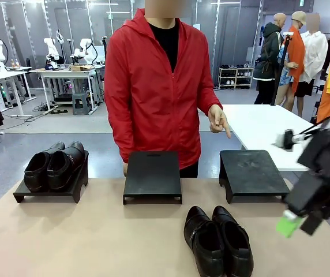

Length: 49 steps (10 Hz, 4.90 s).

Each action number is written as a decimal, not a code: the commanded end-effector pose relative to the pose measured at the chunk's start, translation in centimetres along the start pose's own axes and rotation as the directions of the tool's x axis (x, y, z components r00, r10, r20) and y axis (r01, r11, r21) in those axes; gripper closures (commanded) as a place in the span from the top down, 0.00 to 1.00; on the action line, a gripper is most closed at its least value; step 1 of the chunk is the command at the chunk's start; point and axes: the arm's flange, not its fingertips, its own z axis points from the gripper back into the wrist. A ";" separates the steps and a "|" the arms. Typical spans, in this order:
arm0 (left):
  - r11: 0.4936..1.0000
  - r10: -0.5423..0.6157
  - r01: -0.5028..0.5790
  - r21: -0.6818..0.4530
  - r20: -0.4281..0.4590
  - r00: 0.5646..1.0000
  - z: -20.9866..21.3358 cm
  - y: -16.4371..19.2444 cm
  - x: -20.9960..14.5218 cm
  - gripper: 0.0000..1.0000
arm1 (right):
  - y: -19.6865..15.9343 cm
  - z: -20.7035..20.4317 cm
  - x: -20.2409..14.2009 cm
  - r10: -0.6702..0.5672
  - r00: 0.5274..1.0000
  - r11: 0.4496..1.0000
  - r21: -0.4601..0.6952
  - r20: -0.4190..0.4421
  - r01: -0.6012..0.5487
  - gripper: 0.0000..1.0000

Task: Place the shoes on the stand as instructed by the person.
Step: Pick up another pair of Shoes and place it on the Shoes Stand indicated by the person.

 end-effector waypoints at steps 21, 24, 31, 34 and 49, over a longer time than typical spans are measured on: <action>1.000 -0.012 0.012 -0.008 -0.005 1.000 0.0 -0.4 -0.5 1.00 | -3.8 -20.1 10.6 -0.256 0.923 0.820 -0.442 0.286 0.364 1.00; 1.000 -0.012 0.012 -0.008 -0.005 1.000 0.0 -0.4 -0.5 1.00 | -4.5 -21.8 10.5 -0.273 0.928 0.809 -0.461 0.255 0.365 0.66; 1.000 -0.012 0.012 -0.008 -0.005 1.000 0.0 -0.4 -0.5 1.00 | -5.1 -22.6 10.3 -0.307 0.925 0.811 -0.446 0.225 0.378 0.00; 1.000 -0.012 0.012 -0.008 -0.005 1.000 0.0 -0.4 -0.5 1.00 | -4.0 -21.2 9.6 -0.293 0.931 0.819 -0.445 0.220 0.363 0.00; 1.000 -0.012 0.012 -0.008 -0.005 1.000 0.0 -0.4 -0.5 1.00 | -9.2 1.8 6.2 -0.258 0.880 0.855 -0.330 0.400 0.400 0.00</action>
